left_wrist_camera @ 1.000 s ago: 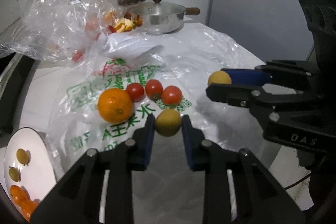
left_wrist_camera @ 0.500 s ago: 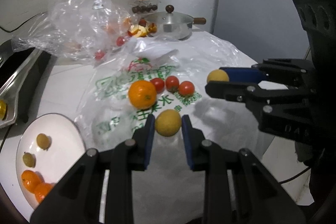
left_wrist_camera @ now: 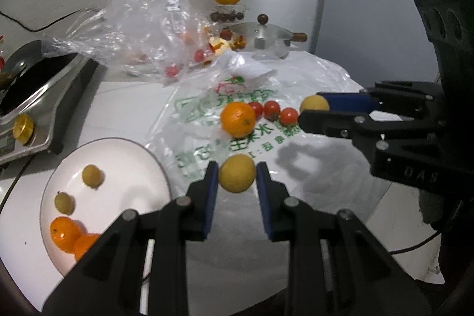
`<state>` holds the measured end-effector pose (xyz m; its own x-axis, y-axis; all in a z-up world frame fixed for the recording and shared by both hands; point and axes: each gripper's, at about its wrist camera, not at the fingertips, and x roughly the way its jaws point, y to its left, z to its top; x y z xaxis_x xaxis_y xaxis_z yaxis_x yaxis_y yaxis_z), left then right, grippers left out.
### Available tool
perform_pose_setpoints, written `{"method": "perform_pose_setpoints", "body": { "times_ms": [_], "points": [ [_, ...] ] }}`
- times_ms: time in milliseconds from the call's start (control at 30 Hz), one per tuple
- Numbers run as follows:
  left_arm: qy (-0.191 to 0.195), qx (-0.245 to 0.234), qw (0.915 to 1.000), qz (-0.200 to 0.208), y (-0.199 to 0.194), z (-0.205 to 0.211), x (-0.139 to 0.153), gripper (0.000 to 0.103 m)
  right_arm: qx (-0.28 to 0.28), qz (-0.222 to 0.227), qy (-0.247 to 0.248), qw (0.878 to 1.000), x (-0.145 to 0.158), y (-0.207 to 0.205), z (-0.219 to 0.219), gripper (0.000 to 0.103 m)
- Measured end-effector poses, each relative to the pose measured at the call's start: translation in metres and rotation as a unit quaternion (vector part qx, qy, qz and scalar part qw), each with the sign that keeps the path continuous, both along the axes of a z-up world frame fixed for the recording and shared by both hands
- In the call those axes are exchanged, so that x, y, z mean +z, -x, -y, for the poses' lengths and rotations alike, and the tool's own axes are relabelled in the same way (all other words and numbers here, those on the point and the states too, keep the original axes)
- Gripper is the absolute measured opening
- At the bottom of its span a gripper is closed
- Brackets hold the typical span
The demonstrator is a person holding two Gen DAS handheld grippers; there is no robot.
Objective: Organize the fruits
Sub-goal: 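Carry both yellow-green fruits over the white plate with both tools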
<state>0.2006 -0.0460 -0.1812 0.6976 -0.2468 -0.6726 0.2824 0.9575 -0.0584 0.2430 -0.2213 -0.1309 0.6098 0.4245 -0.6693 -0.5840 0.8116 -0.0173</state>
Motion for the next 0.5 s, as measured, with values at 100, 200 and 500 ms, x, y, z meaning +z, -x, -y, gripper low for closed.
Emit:
{"method": "perform_pose_setpoints", "body": {
  "times_ms": [100, 200, 500],
  "points": [
    [0.003, 0.008, 1.0000, 0.002, 0.003, -0.009, 0.000, 0.027, 0.006, 0.000, 0.004, 1.000, 0.002, 0.003, -0.009, 0.028],
    [0.004, 0.017, 0.9998, 0.003, 0.007, -0.019, 0.000, 0.027, 0.011, 0.000, 0.006, 1.000, 0.002, 0.005, -0.016, 0.028],
    [-0.002, 0.049, 0.9988, 0.008, 0.019, -0.054, 0.000, 0.027, 0.034, -0.004, 0.006, 0.999, -0.001, 0.009, -0.047, 0.028]
  ]
}}
